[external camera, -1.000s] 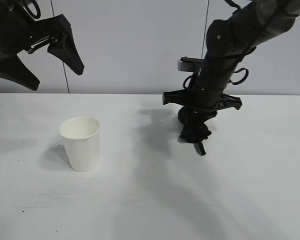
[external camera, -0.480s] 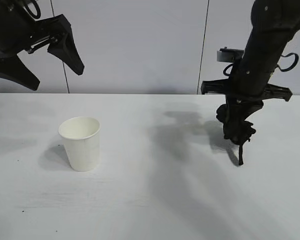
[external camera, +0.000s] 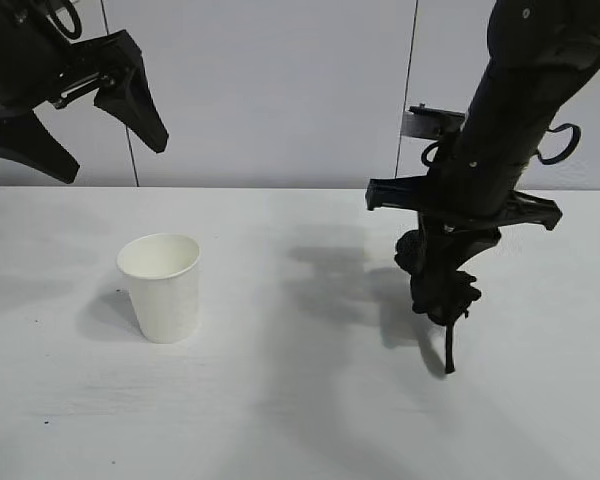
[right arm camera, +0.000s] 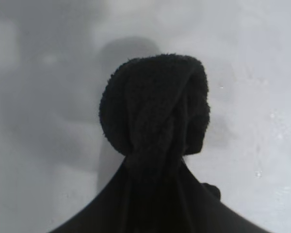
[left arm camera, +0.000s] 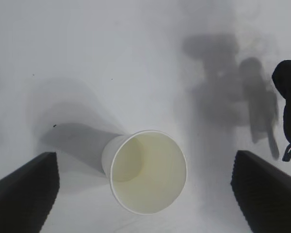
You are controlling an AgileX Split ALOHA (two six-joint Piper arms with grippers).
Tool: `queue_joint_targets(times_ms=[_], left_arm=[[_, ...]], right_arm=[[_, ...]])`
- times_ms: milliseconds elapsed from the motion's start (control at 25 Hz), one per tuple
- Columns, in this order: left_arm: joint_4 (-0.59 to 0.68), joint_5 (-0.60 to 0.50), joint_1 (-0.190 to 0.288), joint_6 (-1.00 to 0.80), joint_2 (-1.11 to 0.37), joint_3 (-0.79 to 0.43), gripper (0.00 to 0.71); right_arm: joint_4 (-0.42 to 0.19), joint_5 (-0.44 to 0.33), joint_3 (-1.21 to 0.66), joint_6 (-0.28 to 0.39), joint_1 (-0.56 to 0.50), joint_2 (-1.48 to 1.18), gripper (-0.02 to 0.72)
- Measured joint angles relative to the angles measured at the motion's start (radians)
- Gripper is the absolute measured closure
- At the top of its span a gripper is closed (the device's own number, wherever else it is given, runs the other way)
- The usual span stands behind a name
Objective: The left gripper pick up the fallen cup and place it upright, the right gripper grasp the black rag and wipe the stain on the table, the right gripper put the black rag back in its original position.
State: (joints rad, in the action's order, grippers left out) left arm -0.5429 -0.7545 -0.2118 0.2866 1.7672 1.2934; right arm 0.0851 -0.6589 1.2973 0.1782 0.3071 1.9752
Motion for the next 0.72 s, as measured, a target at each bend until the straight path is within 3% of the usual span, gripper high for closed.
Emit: queue_joint_targets(times_ms=[40,120,200,280,480,720], left_arm=[[0.000,0.000,0.000,0.000,0.000,0.000,0.016],[0.000,0.000,0.000,0.000,0.000,0.000,0.016],[0.000,0.000,0.000,0.000,0.000,0.000,0.016],[0.000,0.000,0.000,0.000,0.000,0.000,0.016],[0.000,0.000,0.000,0.000,0.000,0.000,0.016],[0.000,0.000,0.000,0.000,0.000,0.000,0.016]], right_arm=[[0.011,0.000,-0.001,0.001,0.002,0.000,0.571],[0.017,0.000,-0.001,0.010,0.003,0.000,0.453],[0.018,0.001,-0.001,0.011,0.003,-0.001,0.213],[0.020,-0.002,-0.002,0.005,0.003,-0.011,0.087],[0.061,-0.025,-0.002,-0.020,-0.032,-0.068,0.017],[0.169,-0.078,-0.002,-0.142,-0.159,-0.170,0.009]])
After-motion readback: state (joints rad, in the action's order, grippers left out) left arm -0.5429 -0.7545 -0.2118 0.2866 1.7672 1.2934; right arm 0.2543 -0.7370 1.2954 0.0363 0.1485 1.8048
